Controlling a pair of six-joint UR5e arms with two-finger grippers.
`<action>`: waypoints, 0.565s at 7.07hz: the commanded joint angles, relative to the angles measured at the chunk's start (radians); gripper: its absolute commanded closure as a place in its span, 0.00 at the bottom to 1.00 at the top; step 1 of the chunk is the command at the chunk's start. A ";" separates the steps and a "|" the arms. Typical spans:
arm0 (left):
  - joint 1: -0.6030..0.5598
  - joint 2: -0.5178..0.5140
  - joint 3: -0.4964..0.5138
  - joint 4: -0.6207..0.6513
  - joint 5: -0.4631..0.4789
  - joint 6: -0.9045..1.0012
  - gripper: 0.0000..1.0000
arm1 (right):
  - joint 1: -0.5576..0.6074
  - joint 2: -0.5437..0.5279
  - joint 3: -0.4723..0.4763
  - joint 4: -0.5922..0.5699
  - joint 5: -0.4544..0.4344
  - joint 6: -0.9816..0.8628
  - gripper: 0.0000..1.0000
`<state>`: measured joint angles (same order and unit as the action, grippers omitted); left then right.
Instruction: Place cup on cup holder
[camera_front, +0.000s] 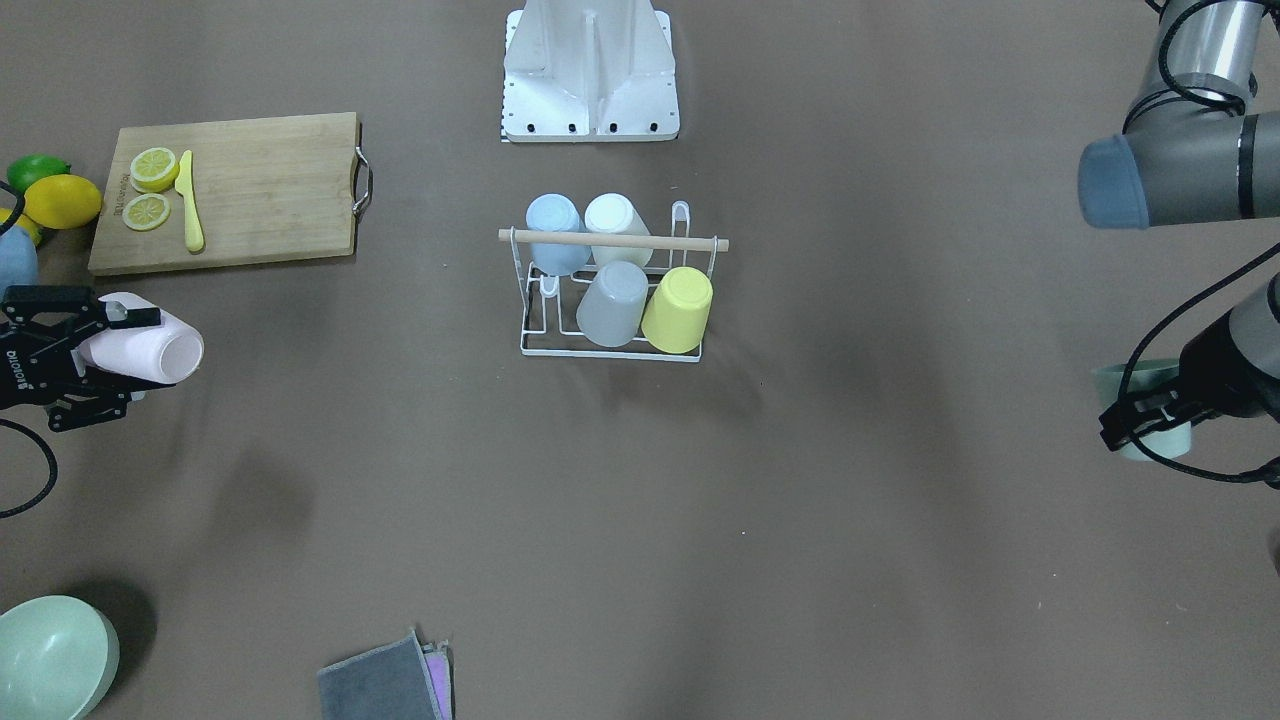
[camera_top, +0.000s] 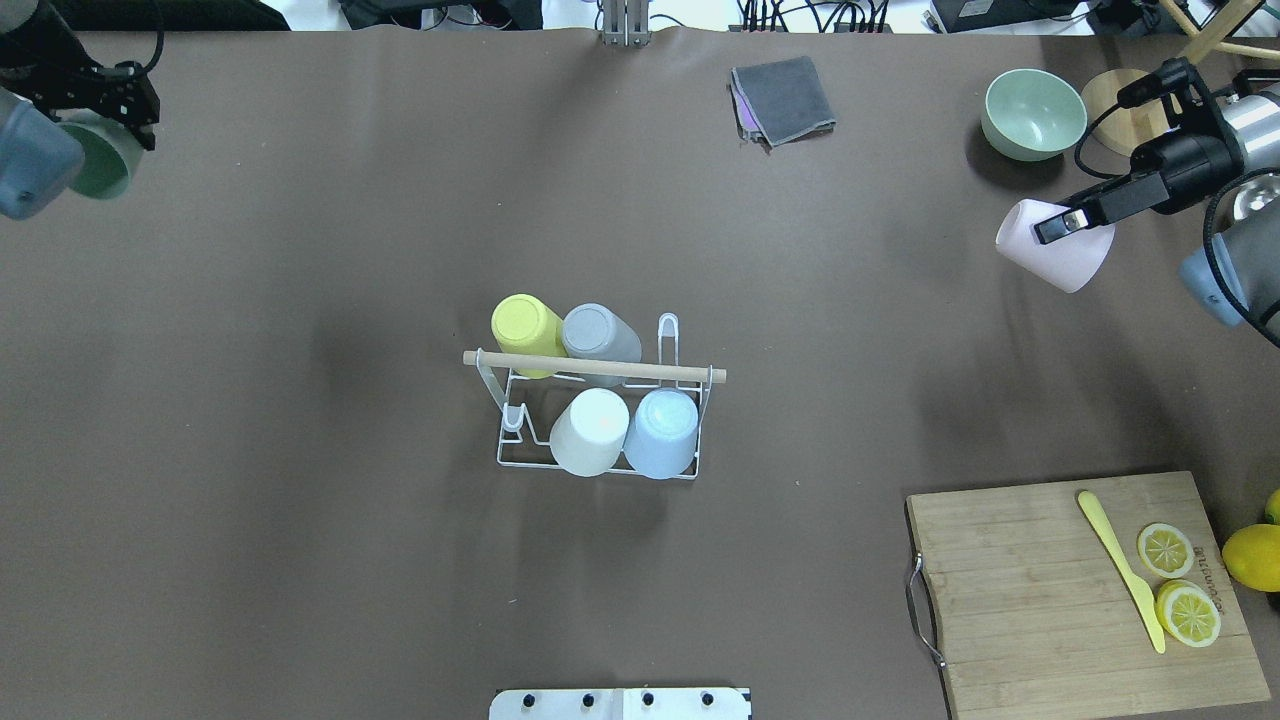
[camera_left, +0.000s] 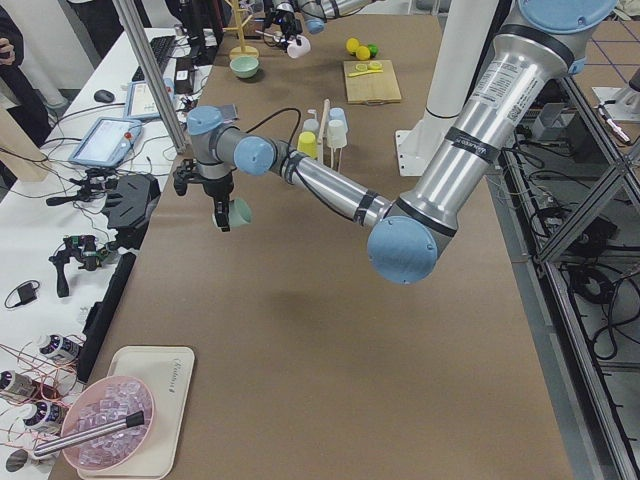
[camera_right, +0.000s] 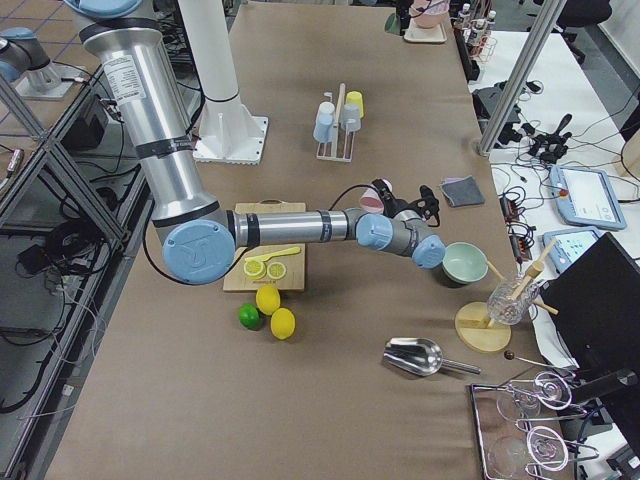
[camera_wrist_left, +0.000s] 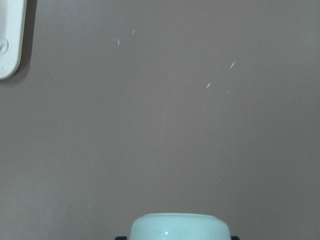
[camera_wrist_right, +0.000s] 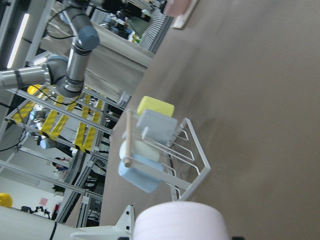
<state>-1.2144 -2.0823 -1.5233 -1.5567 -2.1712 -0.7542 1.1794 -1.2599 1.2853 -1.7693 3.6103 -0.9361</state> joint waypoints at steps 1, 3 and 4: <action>-0.007 -0.007 -0.005 -0.251 0.078 -0.172 0.89 | -0.004 0.010 -0.001 0.080 0.173 -0.115 0.89; 0.007 -0.001 -0.050 -0.447 0.184 -0.281 0.89 | -0.021 0.023 -0.001 0.152 0.336 -0.186 0.89; 0.012 0.002 -0.111 -0.457 0.217 -0.316 0.89 | -0.035 0.049 -0.001 0.154 0.403 -0.232 0.89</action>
<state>-1.2094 -2.0836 -1.5766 -1.9623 -2.0032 -1.0145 1.1604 -1.2330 1.2844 -1.6355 3.9195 -1.1130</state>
